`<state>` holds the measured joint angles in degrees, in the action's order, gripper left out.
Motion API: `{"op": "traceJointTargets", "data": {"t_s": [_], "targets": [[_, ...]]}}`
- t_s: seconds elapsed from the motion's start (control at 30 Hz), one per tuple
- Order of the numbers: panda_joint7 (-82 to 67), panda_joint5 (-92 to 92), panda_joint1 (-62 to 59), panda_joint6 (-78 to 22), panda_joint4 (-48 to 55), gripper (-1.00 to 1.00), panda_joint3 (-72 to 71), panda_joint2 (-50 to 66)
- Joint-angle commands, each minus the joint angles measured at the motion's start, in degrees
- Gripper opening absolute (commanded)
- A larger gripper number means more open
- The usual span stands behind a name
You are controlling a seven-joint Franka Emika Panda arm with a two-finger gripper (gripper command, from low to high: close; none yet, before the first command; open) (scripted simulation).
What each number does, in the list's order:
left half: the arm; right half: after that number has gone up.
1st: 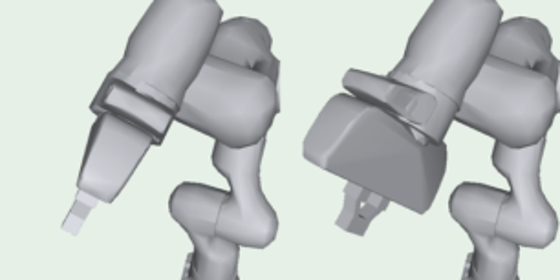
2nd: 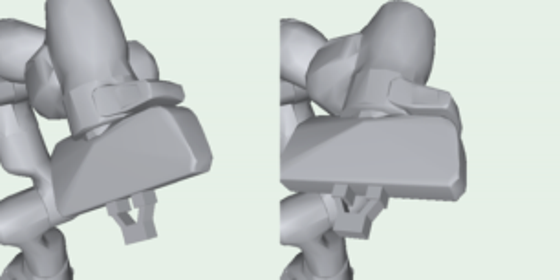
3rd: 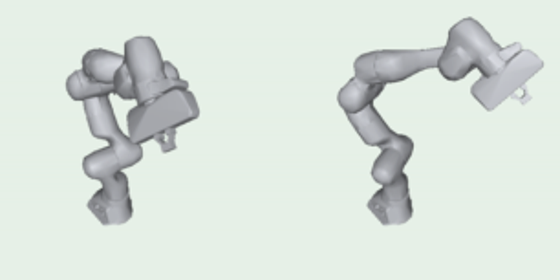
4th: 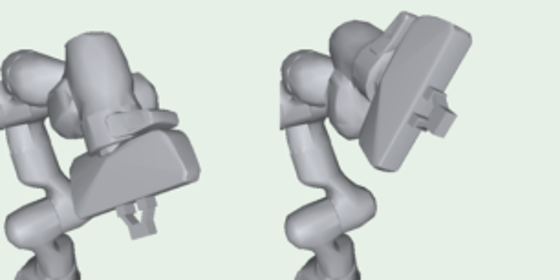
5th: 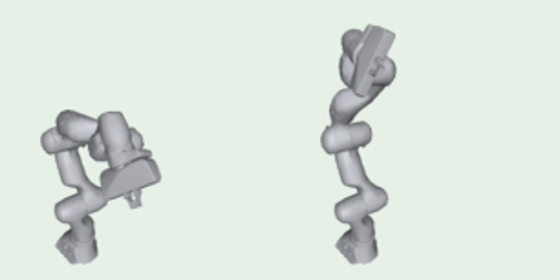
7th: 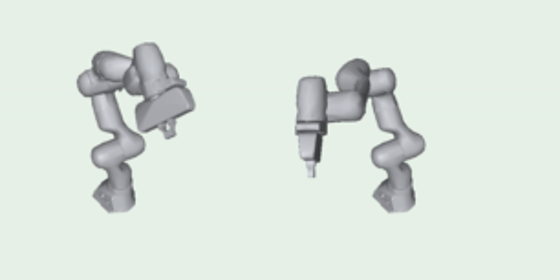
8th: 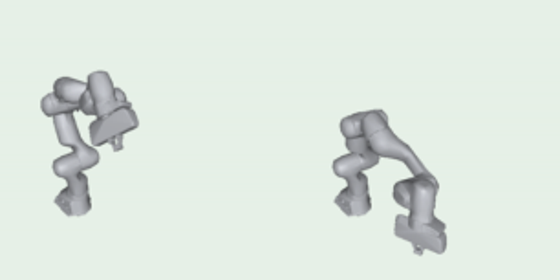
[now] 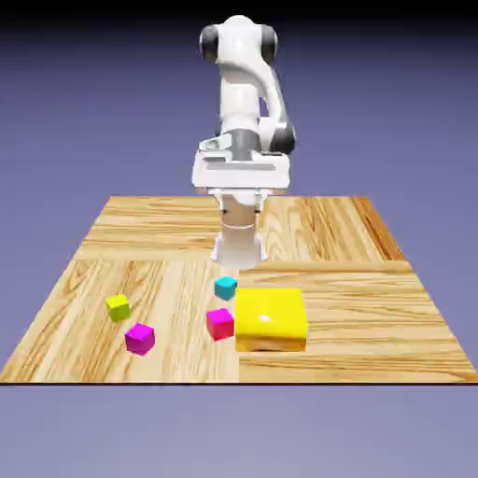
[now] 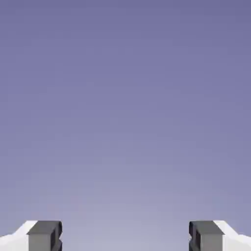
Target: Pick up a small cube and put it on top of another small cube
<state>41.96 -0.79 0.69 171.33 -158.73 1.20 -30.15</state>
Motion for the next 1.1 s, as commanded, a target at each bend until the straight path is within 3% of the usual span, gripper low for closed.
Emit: {"op": "traceJointTargets", "data": {"t_s": [0.0, 1.07], "targets": [[-0.4, -0.7, 0.0, -2.2, 1.9, 0.0, 1.0, 2.1], [-13.5, -21.6, 0.1, -73.2, 62.1, 0.0, 32.8, 68.5]]}}
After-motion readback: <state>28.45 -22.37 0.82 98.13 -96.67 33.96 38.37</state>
